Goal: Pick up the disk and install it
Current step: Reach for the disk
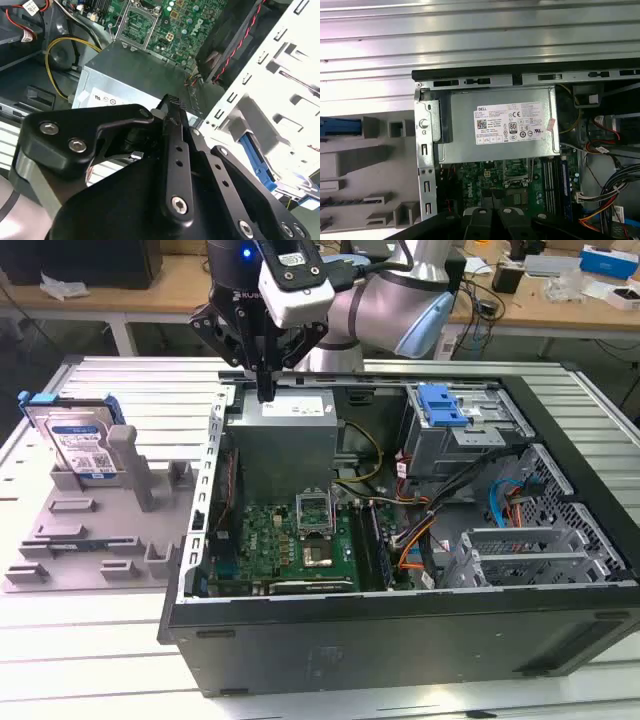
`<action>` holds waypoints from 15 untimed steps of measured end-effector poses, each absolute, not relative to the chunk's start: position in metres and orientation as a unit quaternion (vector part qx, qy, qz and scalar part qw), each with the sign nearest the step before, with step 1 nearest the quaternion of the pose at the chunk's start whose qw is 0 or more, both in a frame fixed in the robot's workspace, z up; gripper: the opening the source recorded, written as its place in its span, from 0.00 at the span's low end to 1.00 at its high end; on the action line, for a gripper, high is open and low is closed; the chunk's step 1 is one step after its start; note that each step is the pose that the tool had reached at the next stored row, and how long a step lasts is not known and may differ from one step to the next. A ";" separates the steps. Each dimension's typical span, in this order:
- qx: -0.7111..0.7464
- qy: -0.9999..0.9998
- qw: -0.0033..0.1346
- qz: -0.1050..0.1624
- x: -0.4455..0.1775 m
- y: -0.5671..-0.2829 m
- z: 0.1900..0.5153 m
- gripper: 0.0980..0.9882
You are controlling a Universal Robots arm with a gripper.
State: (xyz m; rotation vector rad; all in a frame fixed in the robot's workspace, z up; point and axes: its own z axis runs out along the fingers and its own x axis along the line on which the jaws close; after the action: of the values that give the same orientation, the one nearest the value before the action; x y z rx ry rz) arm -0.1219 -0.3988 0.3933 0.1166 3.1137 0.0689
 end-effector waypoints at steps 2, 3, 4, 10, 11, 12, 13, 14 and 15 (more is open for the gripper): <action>0.037 0.999 0.012 0.022 -0.122 -0.399 0.393 0.01; 0.037 0.999 0.012 0.022 -0.122 -0.399 0.393 0.01; 0.037 0.999 0.012 0.022 -0.122 -0.399 0.393 0.01; 0.037 0.999 0.010 0.022 -0.135 -0.395 0.393 0.01; 0.038 0.999 0.010 0.022 -0.143 -0.392 0.392 0.01; 0.037 0.999 0.009 0.022 -0.147 -0.391 0.392 0.01; 0.037 0.999 0.009 0.022 -0.149 -0.390 0.392 0.01; 0.038 0.999 0.009 0.022 -0.155 -0.388 0.392 0.01; 0.037 0.999 0.008 0.022 -0.161 -0.386 0.392 0.01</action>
State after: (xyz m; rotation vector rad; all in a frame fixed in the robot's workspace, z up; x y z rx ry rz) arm -0.1606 -0.3865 0.3919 0.1171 3.1218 0.0687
